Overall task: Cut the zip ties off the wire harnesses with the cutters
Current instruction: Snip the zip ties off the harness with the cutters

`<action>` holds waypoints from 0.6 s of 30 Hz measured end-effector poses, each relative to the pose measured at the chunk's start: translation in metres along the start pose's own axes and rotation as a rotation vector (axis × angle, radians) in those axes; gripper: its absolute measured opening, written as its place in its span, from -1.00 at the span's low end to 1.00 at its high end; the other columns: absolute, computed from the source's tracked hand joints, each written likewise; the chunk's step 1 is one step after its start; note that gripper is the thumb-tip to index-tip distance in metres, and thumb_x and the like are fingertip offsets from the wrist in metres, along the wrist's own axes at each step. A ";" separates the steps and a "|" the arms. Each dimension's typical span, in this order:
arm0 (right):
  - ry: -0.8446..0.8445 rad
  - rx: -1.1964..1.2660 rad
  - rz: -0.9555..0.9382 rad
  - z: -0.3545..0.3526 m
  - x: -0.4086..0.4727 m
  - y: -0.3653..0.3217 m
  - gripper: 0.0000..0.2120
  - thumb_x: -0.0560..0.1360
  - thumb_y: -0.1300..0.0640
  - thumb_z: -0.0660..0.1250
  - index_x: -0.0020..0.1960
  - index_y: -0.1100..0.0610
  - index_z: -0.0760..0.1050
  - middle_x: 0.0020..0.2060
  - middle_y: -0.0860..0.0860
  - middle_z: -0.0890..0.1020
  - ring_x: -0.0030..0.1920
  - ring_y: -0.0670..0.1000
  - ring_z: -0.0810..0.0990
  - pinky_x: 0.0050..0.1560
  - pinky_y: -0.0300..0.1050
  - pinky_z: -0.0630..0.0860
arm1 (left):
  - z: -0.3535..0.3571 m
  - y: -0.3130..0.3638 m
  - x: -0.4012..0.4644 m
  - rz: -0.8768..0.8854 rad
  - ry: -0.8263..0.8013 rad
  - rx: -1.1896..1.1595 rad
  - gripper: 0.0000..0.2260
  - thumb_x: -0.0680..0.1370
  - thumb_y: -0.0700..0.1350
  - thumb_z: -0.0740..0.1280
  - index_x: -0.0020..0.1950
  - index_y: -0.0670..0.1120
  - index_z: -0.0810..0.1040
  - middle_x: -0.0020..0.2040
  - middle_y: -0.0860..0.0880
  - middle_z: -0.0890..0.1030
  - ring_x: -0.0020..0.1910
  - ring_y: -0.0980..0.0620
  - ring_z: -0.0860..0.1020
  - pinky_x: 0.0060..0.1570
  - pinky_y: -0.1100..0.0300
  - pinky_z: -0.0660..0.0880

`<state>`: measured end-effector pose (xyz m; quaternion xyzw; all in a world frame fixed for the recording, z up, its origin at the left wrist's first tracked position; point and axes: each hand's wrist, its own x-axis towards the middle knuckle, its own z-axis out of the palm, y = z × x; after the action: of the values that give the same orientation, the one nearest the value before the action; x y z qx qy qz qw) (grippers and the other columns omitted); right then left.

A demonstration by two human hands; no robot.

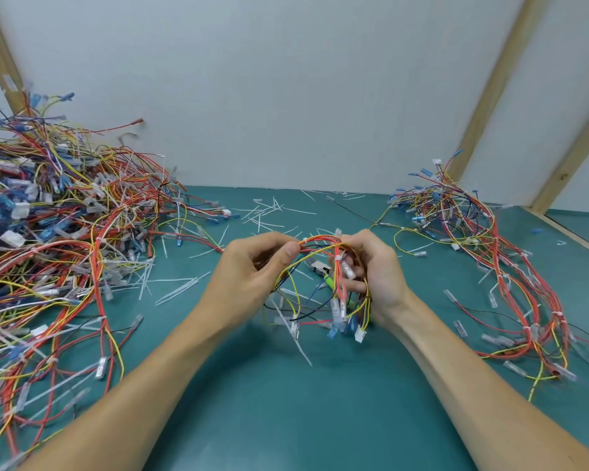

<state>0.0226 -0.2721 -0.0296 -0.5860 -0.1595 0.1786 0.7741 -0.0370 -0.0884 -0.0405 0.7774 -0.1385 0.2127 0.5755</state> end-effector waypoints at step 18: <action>0.386 -1.108 -1.112 0.019 -0.009 0.012 -0.86 0.43 0.25 0.45 -0.01 0.18 0.64 -0.07 0.03 0.56 -0.04 0.10 0.52 -0.01 0.01 0.47 | -0.007 -0.005 0.004 -0.080 0.268 -0.021 -0.75 0.65 -0.09 0.33 -0.19 -0.11 0.68 -0.49 0.14 0.37 -0.43 0.16 0.26 -0.42 0.29 0.19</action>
<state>0.0054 -0.2573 -0.0368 -0.7399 -0.3567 -0.4420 0.3604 -0.0319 -0.0805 -0.0412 0.7409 -0.0315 0.2902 0.6049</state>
